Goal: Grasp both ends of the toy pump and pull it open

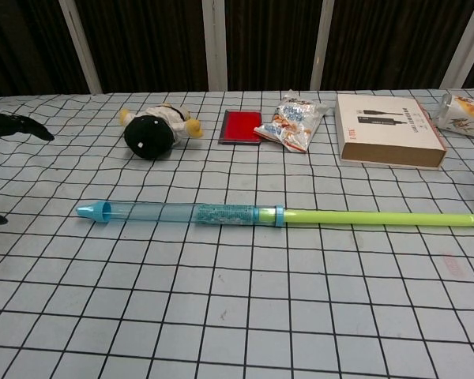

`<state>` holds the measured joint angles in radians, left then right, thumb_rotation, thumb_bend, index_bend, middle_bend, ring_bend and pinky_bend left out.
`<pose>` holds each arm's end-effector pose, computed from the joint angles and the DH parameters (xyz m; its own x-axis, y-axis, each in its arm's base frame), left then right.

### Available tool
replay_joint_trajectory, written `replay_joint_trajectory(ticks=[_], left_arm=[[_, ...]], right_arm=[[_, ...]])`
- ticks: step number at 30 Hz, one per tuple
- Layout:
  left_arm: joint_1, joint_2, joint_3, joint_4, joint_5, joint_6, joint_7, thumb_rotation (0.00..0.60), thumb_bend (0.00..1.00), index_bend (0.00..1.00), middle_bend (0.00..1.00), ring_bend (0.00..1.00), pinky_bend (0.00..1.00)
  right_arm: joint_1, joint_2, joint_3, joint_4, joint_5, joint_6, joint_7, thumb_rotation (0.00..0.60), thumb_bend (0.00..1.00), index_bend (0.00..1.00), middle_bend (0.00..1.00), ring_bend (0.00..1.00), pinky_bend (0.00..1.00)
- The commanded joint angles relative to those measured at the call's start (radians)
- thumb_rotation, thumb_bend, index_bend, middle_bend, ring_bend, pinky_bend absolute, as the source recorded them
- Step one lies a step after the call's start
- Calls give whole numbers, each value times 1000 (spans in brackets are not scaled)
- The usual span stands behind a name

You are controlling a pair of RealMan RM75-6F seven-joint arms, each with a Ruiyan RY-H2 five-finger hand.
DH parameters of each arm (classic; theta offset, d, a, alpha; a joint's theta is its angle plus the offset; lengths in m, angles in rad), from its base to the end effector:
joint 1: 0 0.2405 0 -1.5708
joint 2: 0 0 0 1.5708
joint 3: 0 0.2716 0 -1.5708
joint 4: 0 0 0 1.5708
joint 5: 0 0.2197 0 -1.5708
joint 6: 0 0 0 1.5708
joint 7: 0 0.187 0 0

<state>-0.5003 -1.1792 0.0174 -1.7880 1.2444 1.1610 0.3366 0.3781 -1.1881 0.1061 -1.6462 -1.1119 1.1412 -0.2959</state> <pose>-0.2381 0.3094 0.0614 0.5242 0.2576 0.8117 0.8465 -0.2618 -0.4636 -0.3106 -0.3209 0.0976 0.4803 -0.2301 0.8464 -0.8680 0.0144 0.4964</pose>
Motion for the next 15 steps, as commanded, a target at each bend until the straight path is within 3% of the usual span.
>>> replay_joint_trajectory(ticks=[1,9,15], left_arm=[[100,33,40,-39,61,141,2,600,134,106,4,0,0],[251,36,114,-2,194,325,-23,600,134,13,0,0,0],[326,-2,88,130,260,451,-86,600,134,8,0,0,0]], right_arm=[[-77,15,-23,-29,-108,151,39,600,355,0,0,0,0],[-196,24,-88,43,-324,373,135,600,355,0,0,0,0],[-268,54,-125,66,-382,444,210,600,355,0,0,0,0]])
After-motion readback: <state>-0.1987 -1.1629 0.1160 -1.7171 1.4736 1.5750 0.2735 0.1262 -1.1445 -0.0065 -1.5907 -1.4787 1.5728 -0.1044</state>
